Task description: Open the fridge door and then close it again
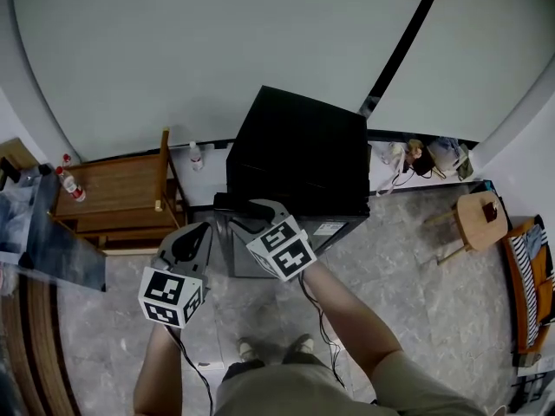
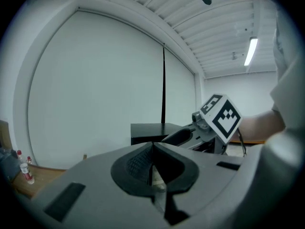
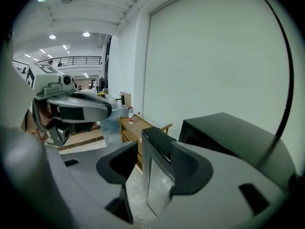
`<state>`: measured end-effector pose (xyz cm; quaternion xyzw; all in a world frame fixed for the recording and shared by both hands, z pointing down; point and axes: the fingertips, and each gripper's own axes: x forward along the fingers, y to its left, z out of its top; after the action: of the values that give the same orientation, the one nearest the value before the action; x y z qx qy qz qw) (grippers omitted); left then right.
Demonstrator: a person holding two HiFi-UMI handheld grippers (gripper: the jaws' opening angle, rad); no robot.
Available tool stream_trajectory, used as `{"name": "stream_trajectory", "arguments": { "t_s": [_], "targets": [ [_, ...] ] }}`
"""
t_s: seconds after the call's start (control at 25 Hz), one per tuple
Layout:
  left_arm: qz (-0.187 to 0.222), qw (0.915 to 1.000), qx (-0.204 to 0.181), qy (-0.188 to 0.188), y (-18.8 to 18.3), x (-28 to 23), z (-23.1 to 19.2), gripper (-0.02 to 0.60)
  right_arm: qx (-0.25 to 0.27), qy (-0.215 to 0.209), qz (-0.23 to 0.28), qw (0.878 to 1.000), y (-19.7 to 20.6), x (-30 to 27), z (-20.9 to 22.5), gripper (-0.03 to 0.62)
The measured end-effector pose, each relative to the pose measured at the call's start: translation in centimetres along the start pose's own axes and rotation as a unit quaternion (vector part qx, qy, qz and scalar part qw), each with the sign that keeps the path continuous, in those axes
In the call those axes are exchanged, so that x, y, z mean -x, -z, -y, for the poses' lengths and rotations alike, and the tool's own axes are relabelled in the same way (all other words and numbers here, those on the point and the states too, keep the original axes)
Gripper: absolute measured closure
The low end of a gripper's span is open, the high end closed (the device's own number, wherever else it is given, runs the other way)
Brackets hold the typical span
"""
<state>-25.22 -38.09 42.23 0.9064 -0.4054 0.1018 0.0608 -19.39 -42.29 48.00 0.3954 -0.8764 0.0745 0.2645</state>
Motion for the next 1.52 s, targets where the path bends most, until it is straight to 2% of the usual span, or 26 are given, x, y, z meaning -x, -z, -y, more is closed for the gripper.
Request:
{"name": "stream_trajectory", "arguments": {
  "t_s": [0.36,0.6,0.92,1.12,1.36,1.52],
  "targets": [
    [-0.004,1.0,0.007,0.002,0.5,-1.5,-0.9,0.574,0.005,0.03,-0.006,1.0,-0.5,-1.4,2.4,0.411],
    [-0.007,0.9999,0.009,0.0,0.7,-2.1,-1.3,0.574,-0.029,0.033,-0.006,0.999,-0.8,-2.4,4.1,0.418],
    [-0.007,0.9999,0.013,0.001,0.8,-2.7,-1.3,0.574,-0.045,0.074,-0.02,0.996,-1.1,-3.5,6.8,0.433],
    [-0.007,0.9999,0.014,-0.002,0.8,-2.6,-1.3,0.574,-0.044,0.072,-0.02,0.996,-1.2,-3.5,6.9,0.442],
    [-0.012,0.9999,0.009,-0.004,0.8,-1.6,-0.8,0.574,-0.065,0.032,-0.014,0.997,-1.0,-2.5,6.4,0.401],
    [-0.007,0.9998,0.009,-0.017,0.3,-0.5,-1.1,0.574,-0.095,0.03,0.022,0.995,-2.1,0.3,7.1,0.415]
  ]
}}
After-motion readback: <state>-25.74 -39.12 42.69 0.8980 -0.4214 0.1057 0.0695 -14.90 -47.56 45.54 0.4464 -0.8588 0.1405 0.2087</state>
